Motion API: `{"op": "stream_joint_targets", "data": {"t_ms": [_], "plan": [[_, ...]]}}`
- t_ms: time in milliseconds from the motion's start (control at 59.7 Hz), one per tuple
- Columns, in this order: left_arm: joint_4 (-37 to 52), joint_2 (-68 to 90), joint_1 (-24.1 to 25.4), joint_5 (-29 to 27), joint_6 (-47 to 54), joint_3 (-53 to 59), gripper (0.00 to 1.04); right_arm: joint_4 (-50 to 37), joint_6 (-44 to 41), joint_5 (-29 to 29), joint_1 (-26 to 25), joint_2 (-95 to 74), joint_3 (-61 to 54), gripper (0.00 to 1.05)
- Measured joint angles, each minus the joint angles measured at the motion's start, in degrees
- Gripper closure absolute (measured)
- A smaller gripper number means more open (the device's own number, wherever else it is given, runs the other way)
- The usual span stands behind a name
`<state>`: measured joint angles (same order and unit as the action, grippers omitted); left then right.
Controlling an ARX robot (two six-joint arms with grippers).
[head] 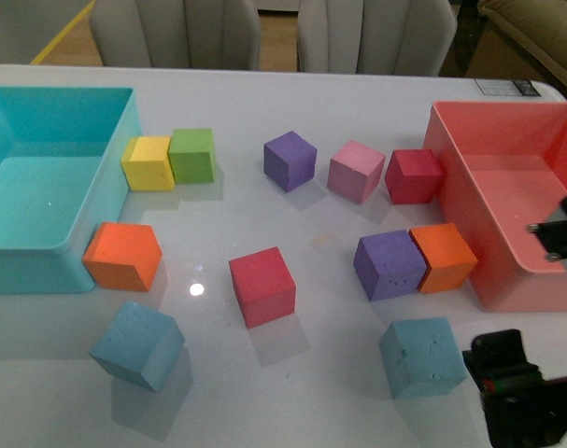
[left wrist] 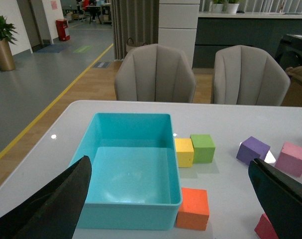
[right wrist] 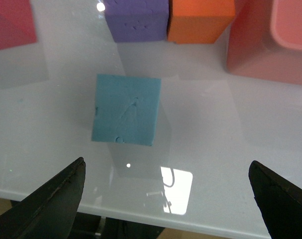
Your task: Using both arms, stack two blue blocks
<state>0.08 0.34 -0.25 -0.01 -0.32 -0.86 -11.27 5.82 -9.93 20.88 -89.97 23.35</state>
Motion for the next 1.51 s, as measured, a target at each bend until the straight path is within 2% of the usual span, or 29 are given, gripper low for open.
{"op": "stream_joint_targets", "data": {"t_ms": [167,402,787,988,1423,1507], "plan": [[0.00,0.00,0.00,0.02,0.00,0.00,0.09,2.23,2.73,-1.05,0.24,-12.57,7.85,0.09],[0.00,0.00,0.00,0.02,0.00,0.00,0.09,3.34,4.92,-1.11,2.05,-21.53,13.44,0.09],[0.00,0.00,0.00,0.00,0.00,0.00,0.09,1.73,5.35,0.74,4.22,-30.08,18.75,0.09],[0.00,0.00,0.00,0.00,0.00,0.00,0.09,2.29,5.66,-2.56,4.22,-33.33,20.65,0.09],[0.00,0.00,0.00,0.02,0.00,0.00,0.09,2.82,6.62,-3.04,5.14,-34.16,22.18,0.09],[0.00,0.00,0.00,0.02,0.00,0.00,0.09,2.82,6.64,-3.26,5.16,-34.16,22.18,0.20]]}}
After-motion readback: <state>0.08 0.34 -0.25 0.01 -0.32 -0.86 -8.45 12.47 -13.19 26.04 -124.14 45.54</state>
